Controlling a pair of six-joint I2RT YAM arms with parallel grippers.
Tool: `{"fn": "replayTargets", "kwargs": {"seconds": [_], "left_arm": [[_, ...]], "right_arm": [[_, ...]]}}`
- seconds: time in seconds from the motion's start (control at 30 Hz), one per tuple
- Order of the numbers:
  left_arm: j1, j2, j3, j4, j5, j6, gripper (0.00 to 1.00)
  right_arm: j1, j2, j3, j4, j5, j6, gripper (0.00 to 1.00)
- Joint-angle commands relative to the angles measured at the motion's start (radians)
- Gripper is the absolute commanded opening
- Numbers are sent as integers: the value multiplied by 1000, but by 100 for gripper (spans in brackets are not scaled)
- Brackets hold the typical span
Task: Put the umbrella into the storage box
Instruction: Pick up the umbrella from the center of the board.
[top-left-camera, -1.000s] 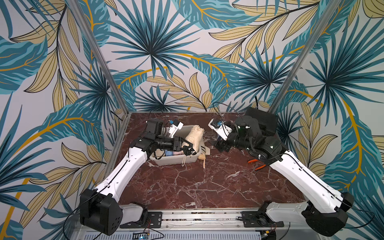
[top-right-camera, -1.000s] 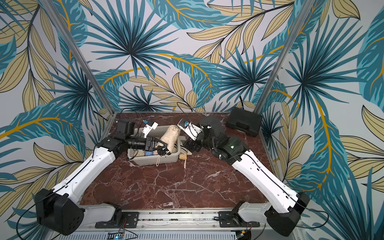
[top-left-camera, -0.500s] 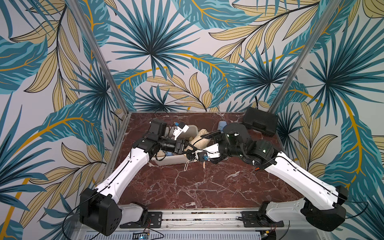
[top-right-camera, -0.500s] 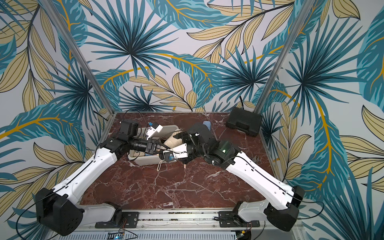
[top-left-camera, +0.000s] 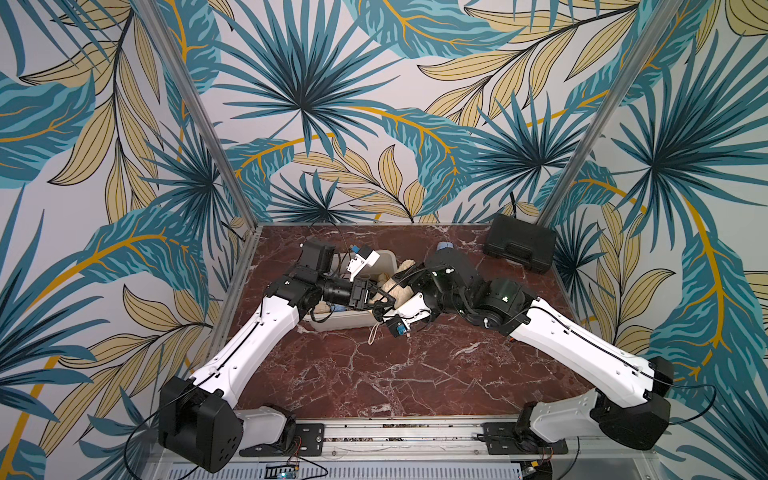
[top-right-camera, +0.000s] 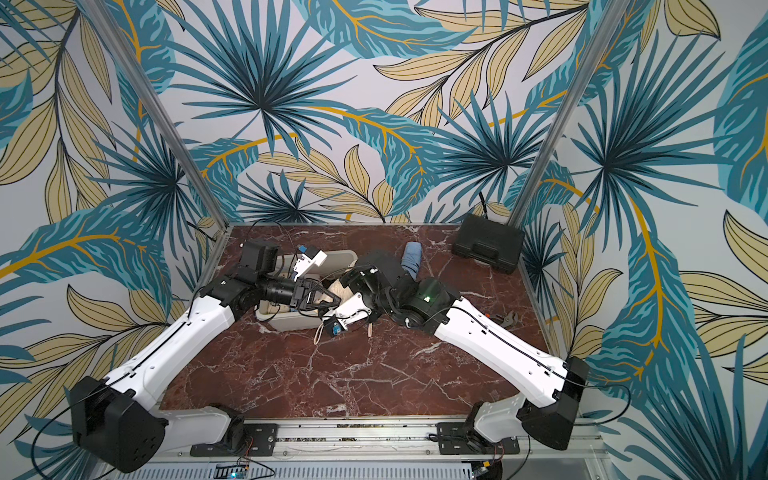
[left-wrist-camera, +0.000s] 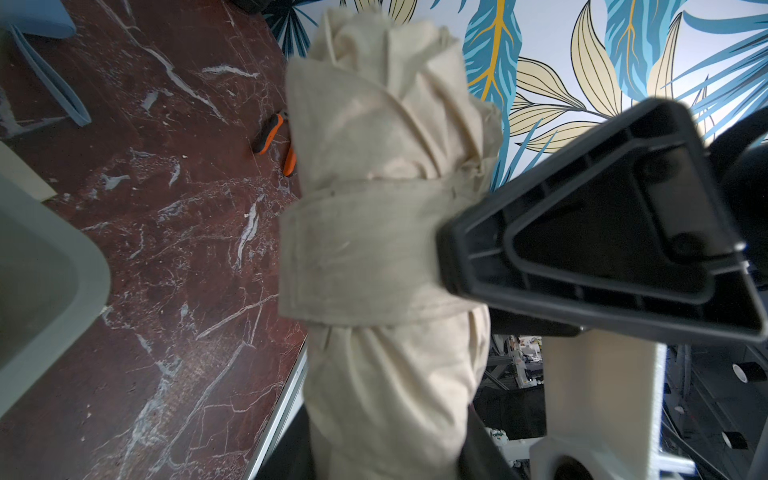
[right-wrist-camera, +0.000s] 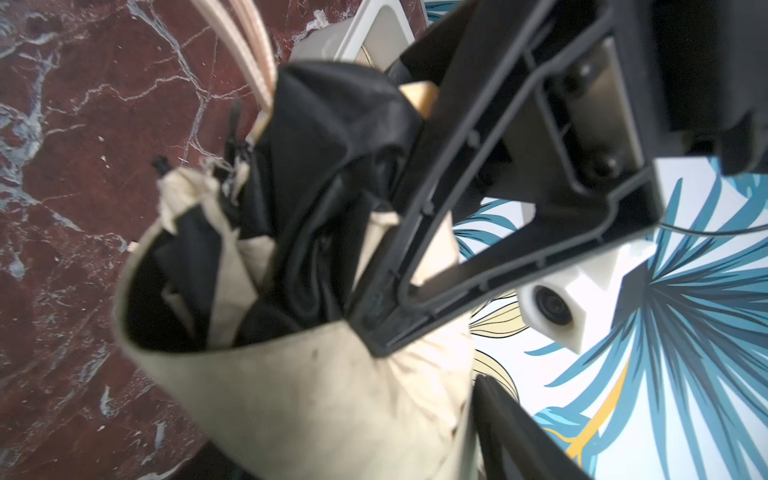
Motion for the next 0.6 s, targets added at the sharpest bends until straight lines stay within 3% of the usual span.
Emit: {"fn": "replayTargets", "kwargs": {"seconds": [0.0,0.13,0.3,0.37,0.47,0.57], "left_arm": [[-12,-48,17,43,103,27,34],[-23,-60,15,42,139,28,35],[-23,-80,1,43,115,31,42],[-23,-83,-5,42,103,30,53],[-21,-94,9,44,54,24,80],[-10,-126,21,37,-29,47,96]], "right_arm": [[5,16,-38,59,44,-54,71],[7,24,-39,97,53,-76,69],[7,14,-42,123,23,-76,54],[7,8,-50,122,21,-72,49],[9,-19,-81,137,14,-52,42],[9,-57,-126,168,2,-20,37]]}}
